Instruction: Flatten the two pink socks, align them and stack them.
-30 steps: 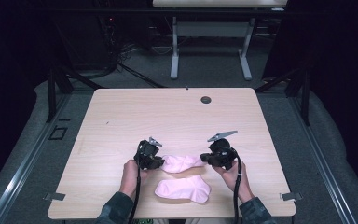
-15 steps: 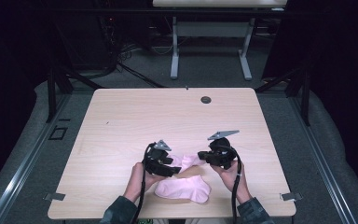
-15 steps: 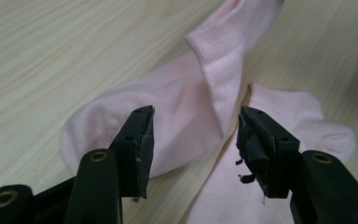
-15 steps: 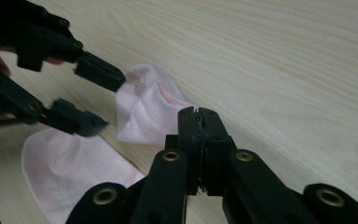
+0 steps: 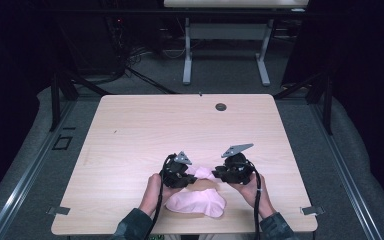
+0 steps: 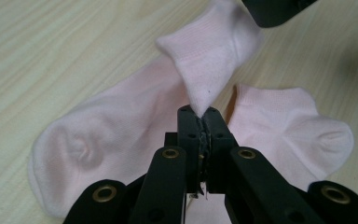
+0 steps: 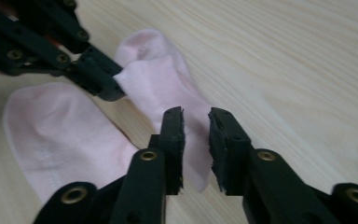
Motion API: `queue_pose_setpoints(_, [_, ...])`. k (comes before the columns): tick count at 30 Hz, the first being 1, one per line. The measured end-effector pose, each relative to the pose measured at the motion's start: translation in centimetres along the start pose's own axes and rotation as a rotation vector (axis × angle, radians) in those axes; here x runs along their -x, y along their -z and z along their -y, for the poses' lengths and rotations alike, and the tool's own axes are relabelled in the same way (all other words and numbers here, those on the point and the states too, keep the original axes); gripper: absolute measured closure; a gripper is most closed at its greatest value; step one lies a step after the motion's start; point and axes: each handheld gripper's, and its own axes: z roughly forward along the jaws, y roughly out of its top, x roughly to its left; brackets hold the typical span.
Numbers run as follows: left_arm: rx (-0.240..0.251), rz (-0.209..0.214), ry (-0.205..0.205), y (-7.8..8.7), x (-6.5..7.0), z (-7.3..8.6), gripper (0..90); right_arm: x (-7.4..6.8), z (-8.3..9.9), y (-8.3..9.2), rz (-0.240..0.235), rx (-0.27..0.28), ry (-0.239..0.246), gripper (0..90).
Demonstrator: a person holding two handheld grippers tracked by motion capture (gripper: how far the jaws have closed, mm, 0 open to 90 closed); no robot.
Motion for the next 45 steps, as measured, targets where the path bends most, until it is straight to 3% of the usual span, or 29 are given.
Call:
queue_pose_setpoints(1, [0.0, 0.0, 0.0, 0.0, 0.0, 0.0, 88.1, 0.0, 0.0, 0.0, 0.0, 0.0, 0.0, 70.3])
queue_pose_setpoints(3, [0.001, -0.008, -0.033, 0.4, 0.0, -0.3, 88.0, 0.3, -1.1, 0.0, -0.053, -0.017, 0.054, 63.6])
queue_pose_setpoints(5, [-0.003, -0.004, -0.046, 0.6, 0.0, -0.4, 88.0, 0.3, -1.8, -0.1, -0.082, -0.024, 0.073, 60.0])
queue_pose_setpoints(8, [-0.002, 0.002, -0.054, 0.6, 0.1, -0.5, 88.0, 0.3, -2.5, -0.5, -0.097, -0.047, 0.116, 56.8])
queue_pose_setpoints(9, [-0.011, -0.007, -0.064, 0.7, 0.2, -0.5, 88.0, 0.2, -2.8, -0.7, -0.115, -0.064, 0.144, 54.1])
queue_pose_setpoints(11, [-0.009, 0.02, -0.09, 0.8, 0.3, -0.7, 87.8, 0.2, -3.5, -1.7, -0.13, -0.119, 0.198, 43.5])
queue_pose_setpoints(14, [-0.011, 0.024, -0.095, 0.9, 0.3, -0.8, 87.6, 0.9, -3.6, -2.7, -0.233, -0.14, 0.156, 40.0])
queue_pose_setpoints(15, [-0.012, 0.03, -0.106, 0.9, 0.3, -0.8, 87.6, 1.4, -3.5, -3.1, -0.267, -0.155, 0.146, 42.3])
queue_pose_setpoints(19, [-0.01, 0.032, -0.109, 1.0, 0.2, -0.6, 87.2, 1.6, -3.0, -3.5, -0.319, -0.137, 0.118, 65.6])
queue_pose_setpoints(22, [-0.01, 0.024, -0.105, 1.0, 0.2, -0.5, 86.8, 1.1, -2.8, -3.4, -0.306, -0.126, 0.114, 75.7])
queue_pose_setpoints(23, [0.0, 0.041, -0.098, 0.9, 0.1, -0.5, 85.1, 0.7, -2.7, -3.2, -0.272, -0.137, 0.133, 80.6])
queue_pose_setpoints(27, [0.009, 0.019, -0.09, 1.0, 0.0, -0.2, 74.8, 0.2, -2.8, -2.8, -0.239, -0.132, 0.13, 81.9])
queue_pose_setpoints(29, [0.03, 0.007, -0.076, 1.2, -0.4, 0.3, 58.7, 0.0, -2.8, -2.0, -0.231, -0.101, 0.115, 82.0])
queue_pose_setpoints(30, [0.031, -0.036, -0.07, 1.2, -0.9, 0.9, 54.8, -0.1, -2.9, -1.6, -0.237, -0.094, 0.117, 82.0])
queue_pose_setpoints(31, [0.031, -0.036, -0.07, 1.2, -0.9, 0.9, 50.2, -0.1, -2.9, -1.4, -0.24, -0.085, 0.12, 82.0])
queue_pose_setpoints(33, [0.017, -0.068, -0.076, 1.1, -2.0, 1.8, 46.2, -0.2, -3.0, -0.7, -0.247, -0.08, 0.126, 82.0])
queue_pose_setpoints(34, [0.017, -0.068, -0.076, 1.1, -2.0, 1.8, 45.0, -0.3, -2.9, -0.7, -0.251, -0.058, 0.105, 81.9])
queue_pose_setpoints(35, [0.024, -0.072, -0.067, 0.9, -2.4, 2.1, 44.4, -0.3, -3.0, -0.5, -0.248, -0.069, 0.119, 81.9])
queue_pose_setpoints(37, [0.02, -0.08, -0.07, 0.7, -2.5, 2.2, 46.0, -0.3, -3.0, -0.4, -0.251, -0.06, 0.119, 81.9])
queue_pose_setpoints(39, [0.002, -0.099, -0.076, 0.1, -2.6, 2.2, 54.9, -0.2, -2.9, -0.2, -0.271, -0.047, 0.105, 81.9])
queue_pose_setpoints(41, [0.001, -0.075, -0.116, -0.4, -2.2, 2.0, 65.9, -0.2, -2.9, 0.0, -0.274, -0.043, 0.102, 81.9])
queue_pose_setpoints(44, [0.002, -0.052, -0.118, -0.5, -2.0, 1.9, 83.5, -0.1, -2.7, 0.3, -0.28, -0.029, 0.091, 81.9])
queue_pose_setpoints(45, [0.008, -0.025, -0.106, 0.0, -1.8, 1.8, 87.5, 0.0, -2.6, 0.7, -0.284, -0.006, 0.072, 81.9])
